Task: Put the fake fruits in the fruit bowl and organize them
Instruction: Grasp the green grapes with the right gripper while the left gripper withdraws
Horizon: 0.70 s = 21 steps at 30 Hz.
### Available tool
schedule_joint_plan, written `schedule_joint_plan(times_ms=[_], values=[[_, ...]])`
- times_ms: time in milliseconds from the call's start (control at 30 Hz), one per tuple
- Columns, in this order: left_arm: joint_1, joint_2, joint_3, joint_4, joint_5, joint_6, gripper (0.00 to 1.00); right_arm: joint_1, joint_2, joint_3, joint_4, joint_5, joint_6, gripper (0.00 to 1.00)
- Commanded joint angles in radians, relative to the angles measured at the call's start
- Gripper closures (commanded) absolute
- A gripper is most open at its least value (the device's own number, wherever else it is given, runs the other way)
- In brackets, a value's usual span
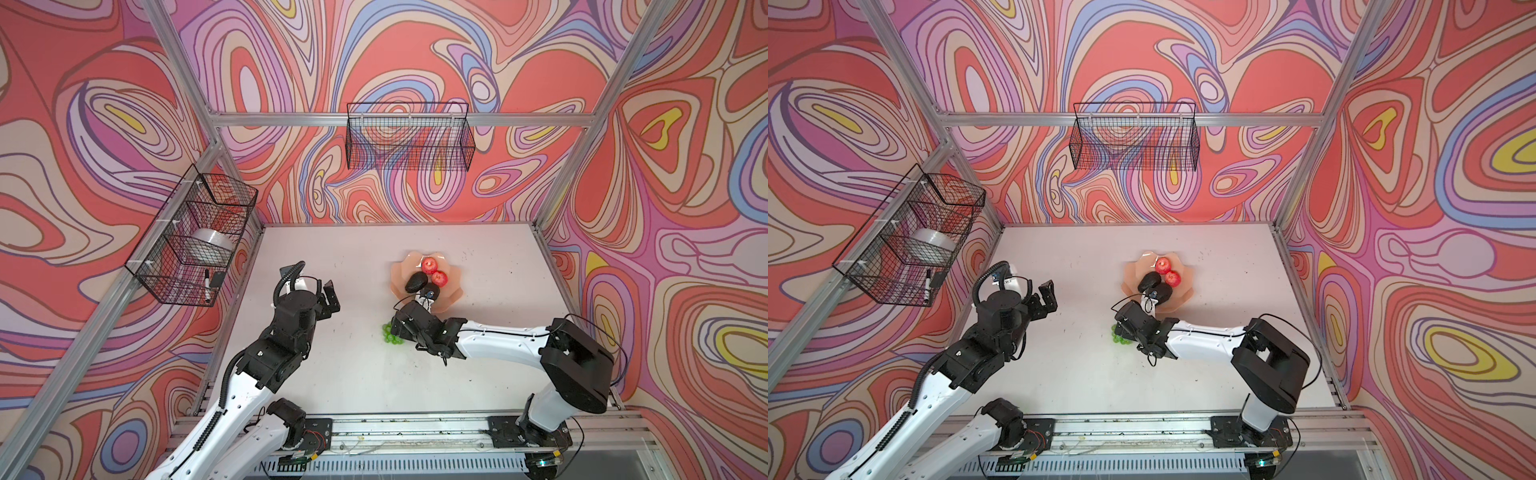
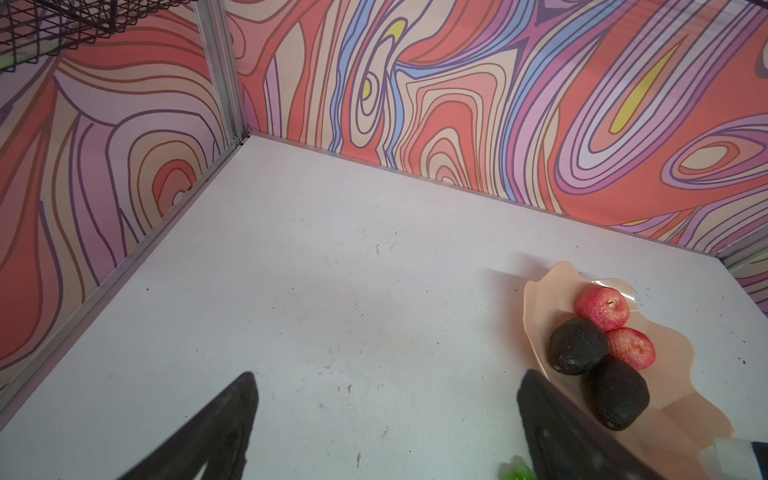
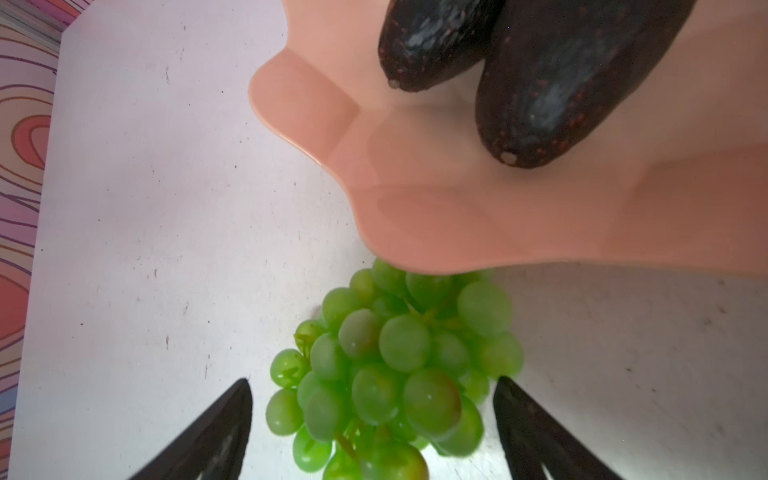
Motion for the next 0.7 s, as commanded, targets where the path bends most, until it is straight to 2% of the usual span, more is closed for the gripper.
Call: schedule_joint_plan(times_ms=[0,200,367,533,667], values=[[0.008,-0.011,-0.018,-0.02,-0.011,-0.012,0.02,0.004,0.045,0.03,-0.002,0.035,0.034,0.06],[0.007,-0.012,-0.015,-0.025,-0.004,-0.012,0.02,0.005,0.151,0.093,-0.006,0.03,0.007,0.08],[0.007,-0.018,-0.012,-0.036,-0.007,-0.009,0.02,0.02,0.23,0.169,-0.036,0.058,-0.068,0.16],[0.007,-0.023,-0.013,-0.038,-0.014,-0.008,0.02,0.055,0.267,0.218,-0.066,0.086,-0.131,0.33],[0.008,-0.025,-0.013,-0.04,-0.017,-0.009,0.02,0.083,0.252,0.23,-0.07,0.096,-0.179,0.5]])
